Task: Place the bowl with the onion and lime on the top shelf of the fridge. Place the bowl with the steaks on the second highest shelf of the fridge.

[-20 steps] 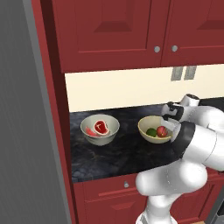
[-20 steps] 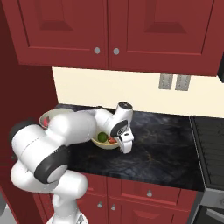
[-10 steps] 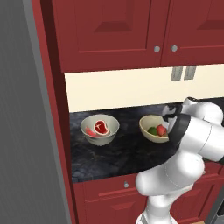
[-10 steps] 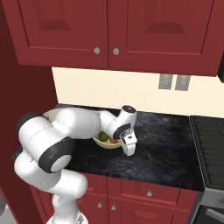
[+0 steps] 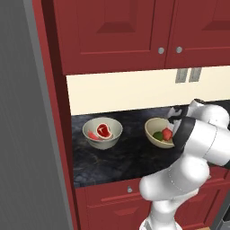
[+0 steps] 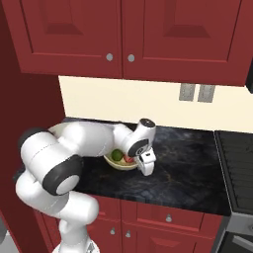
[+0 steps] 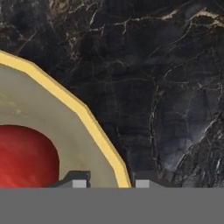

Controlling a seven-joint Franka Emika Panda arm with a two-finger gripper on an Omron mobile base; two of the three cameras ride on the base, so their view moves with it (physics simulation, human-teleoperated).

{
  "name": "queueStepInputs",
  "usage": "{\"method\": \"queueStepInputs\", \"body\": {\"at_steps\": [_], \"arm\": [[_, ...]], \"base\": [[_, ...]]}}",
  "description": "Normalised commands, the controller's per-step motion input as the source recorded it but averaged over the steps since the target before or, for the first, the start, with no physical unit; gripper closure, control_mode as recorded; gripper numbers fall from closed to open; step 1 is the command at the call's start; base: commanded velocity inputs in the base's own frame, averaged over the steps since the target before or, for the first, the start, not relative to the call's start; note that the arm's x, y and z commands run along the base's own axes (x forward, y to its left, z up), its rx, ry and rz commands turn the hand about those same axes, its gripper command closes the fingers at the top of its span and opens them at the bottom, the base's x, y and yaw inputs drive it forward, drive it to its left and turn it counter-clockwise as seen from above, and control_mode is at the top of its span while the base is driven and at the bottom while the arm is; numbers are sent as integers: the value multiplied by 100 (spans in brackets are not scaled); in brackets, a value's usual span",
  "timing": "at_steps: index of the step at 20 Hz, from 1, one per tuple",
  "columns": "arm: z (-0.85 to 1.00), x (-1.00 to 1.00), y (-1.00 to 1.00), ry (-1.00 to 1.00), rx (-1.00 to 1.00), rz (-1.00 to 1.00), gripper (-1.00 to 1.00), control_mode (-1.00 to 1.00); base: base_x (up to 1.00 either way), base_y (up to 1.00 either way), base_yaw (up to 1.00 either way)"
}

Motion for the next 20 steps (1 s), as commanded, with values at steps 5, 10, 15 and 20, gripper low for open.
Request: {"method": "queueStepInputs", "body": {"at_steps": [5,10,15,20], "arm": [[74,-67,12,-15,8,0,100,-100],[100,-100,29,-23,8,0,100,-100],[100,-100,32,-13,10,0,100,-100],[100,-100,52,0,0,0,100,-100]], "base": [[0,0,0],[0,0,0],[0,0,0],[0,0,0]]}}
